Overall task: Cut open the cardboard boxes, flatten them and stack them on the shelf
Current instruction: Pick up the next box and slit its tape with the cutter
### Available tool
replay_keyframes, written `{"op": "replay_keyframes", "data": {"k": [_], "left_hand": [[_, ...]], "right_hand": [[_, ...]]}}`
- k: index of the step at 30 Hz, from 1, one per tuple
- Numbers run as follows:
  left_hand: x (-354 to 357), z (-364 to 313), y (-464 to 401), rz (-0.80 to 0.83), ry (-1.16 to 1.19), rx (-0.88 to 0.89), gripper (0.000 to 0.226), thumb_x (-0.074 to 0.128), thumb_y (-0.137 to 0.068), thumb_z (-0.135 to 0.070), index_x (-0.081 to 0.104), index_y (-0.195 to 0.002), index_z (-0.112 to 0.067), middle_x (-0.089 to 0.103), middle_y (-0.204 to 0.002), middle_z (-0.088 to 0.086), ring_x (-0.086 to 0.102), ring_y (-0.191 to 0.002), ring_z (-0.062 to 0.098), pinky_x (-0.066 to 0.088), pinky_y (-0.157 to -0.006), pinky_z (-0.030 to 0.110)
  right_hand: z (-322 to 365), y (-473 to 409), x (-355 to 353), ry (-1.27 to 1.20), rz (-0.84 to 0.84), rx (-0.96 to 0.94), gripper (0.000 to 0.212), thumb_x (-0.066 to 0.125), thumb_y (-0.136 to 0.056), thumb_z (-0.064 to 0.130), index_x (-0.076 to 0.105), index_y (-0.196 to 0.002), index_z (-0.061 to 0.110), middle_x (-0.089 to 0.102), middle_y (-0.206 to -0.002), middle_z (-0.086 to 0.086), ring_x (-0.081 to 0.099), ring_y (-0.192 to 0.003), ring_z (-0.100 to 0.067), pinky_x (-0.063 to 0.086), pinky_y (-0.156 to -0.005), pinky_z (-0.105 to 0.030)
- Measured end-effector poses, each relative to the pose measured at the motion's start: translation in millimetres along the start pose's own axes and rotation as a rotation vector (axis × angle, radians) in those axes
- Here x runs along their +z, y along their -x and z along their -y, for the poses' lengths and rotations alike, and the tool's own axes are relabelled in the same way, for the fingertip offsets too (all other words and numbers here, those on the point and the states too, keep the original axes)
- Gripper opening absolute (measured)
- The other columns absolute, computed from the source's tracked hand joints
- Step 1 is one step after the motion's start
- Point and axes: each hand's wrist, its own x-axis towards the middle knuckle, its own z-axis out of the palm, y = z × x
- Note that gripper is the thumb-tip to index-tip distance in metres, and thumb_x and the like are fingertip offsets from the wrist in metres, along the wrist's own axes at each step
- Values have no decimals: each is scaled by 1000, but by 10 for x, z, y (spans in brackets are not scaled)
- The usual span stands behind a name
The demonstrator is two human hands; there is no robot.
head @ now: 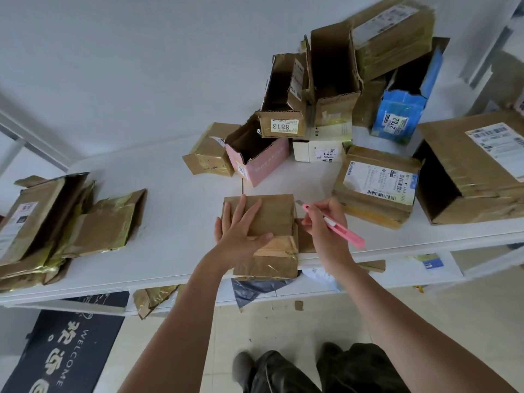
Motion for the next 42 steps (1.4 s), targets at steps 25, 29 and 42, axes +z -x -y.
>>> {"op": "replay_keyframes", "data": {"k": [25,29,42], "left_hand": [[73,6,-20,-75,-25,14,76,54,-93,-54,7,-153,-48,-18,-162,-17,-26,-148,18,-16,-117,42],[64,-8,-21,-61,-26,3,76,54,-94,-54,7,-152,-49,-19,-162,-18,-27,-147,17,-16,-118,42],[76,9,-34,-76,-29,-1,76,54,-93,-55,7,-152,-49,-18,-162,-18,-26,-147,16,-17,-117,41]], "right_hand": [[-70,259,-137,179,206,-136,17,52,-97,3,45,-82,7,63,-72,-1,63,-69,-40,54,-57,-49],[-26,207,-183,136,250,-76,20,51,-96,-2,46,-79,9,61,-66,9,65,-70,-28,57,-67,-53],[103,54,-347,255,269,-202,15,58,-96,11,49,-84,13,56,-68,-12,51,-55,-33,44,-46,-41]]}}
